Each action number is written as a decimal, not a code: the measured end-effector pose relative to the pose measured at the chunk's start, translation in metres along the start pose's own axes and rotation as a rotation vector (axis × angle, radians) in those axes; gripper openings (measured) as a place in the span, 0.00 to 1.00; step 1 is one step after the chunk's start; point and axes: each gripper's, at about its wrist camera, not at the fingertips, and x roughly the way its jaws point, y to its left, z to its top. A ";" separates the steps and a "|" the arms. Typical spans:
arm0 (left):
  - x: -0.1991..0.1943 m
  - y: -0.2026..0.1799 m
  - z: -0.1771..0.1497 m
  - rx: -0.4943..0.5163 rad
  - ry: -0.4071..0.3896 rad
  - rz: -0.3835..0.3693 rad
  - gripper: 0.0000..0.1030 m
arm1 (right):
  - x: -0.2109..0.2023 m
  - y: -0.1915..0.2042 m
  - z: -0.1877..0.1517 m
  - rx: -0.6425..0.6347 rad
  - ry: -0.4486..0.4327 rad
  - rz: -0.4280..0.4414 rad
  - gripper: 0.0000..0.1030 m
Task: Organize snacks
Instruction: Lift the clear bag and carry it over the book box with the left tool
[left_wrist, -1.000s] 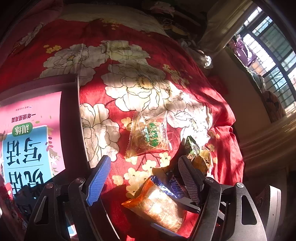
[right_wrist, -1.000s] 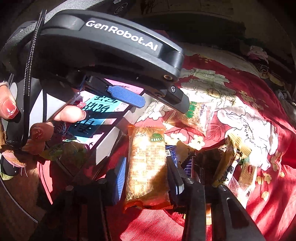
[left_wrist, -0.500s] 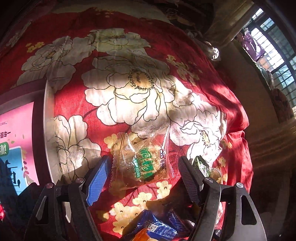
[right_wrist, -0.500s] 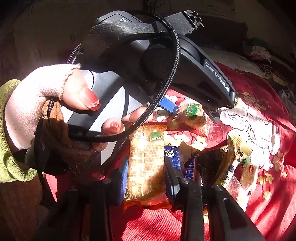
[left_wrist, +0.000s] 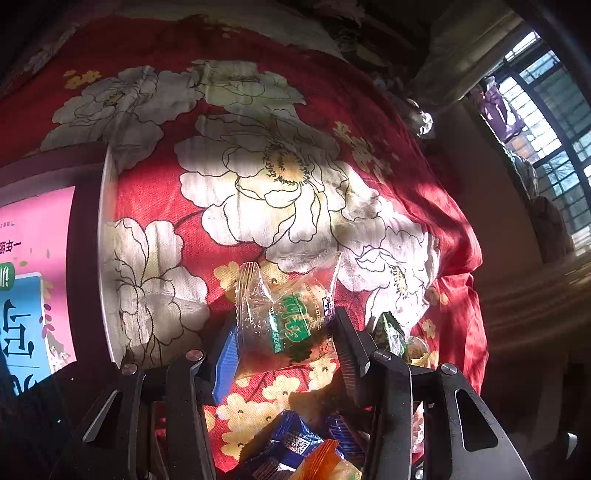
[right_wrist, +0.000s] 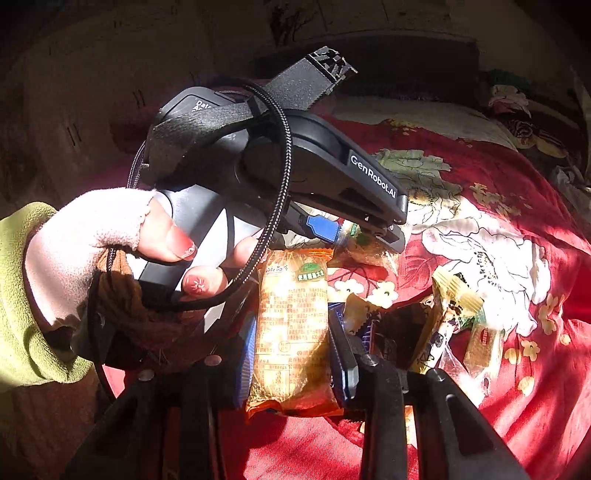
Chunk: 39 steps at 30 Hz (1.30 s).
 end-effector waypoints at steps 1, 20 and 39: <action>-0.005 0.001 -0.001 -0.004 -0.009 -0.006 0.48 | 0.002 0.004 0.002 0.003 -0.006 0.002 0.34; -0.108 0.030 -0.041 -0.020 -0.186 0.040 0.48 | -0.018 0.014 0.000 0.030 -0.065 -0.001 0.34; -0.168 0.061 -0.083 -0.056 -0.248 0.080 0.48 | -0.030 0.031 0.001 0.053 -0.118 0.032 0.34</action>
